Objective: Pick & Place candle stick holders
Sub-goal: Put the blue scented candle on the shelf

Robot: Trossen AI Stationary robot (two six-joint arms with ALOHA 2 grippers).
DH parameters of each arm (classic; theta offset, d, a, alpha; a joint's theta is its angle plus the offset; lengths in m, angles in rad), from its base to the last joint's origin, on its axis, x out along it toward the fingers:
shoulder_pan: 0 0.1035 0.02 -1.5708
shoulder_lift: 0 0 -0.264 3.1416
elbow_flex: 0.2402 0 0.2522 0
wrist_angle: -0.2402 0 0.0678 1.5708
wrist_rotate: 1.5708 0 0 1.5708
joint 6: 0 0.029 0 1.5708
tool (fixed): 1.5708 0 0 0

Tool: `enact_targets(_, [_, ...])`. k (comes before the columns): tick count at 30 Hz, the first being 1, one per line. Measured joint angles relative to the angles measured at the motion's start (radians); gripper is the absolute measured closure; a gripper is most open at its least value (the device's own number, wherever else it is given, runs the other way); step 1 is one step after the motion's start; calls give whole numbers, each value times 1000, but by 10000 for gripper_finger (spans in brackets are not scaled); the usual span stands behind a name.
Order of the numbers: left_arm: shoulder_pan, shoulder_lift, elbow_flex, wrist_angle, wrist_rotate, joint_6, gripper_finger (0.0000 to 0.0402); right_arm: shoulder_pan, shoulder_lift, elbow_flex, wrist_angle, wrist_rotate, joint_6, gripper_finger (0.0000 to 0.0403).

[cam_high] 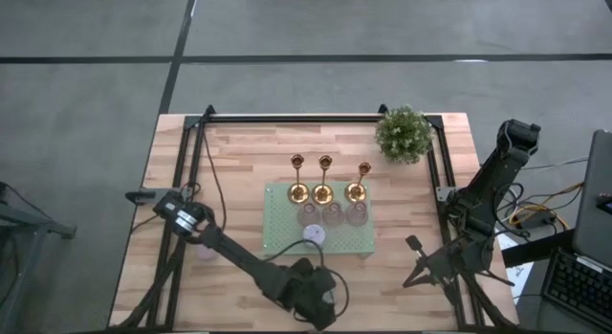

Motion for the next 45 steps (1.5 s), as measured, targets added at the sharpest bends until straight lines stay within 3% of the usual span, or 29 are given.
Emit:
enact_targets(11, [-128, -75, -2, -96, -398, 49, 32, -18, 106, 1, 141, 52, 1, 394])
enact_targets(14, [-158, -89, -2, -103, -457, 63, 42, -35, 146, 30, 142, 44, 1, 394])
enact_targets(19, [-212, -108, -35, -118, -563, 69, 68, -72, 217, 108, 123, -73, -30, 394])
enact_targets(24, [-245, -185, -168, -85, -632, 12, 100, -130, 282, 188, -3, -111, -35, 394])
enact_targets(27, [-256, -249, -303, 31, -631, 24, 119, -157, 307, 216, -21, -128, -50, 394])
enact_targets(31, [-286, -384, -515, 292, -657, 100, 140, -197, 312, 237, -15, -239, -76, 394])
enact_targets(41, [-351, -681, -1132, 1220, -505, 523, 171, -302, 332, 313, -164, -307, -18, 394])
enact_targets(45, [-362, -795, -1286, 1320, -477, 609, 172, -335, 382, 375, -227, -354, -2, 372])
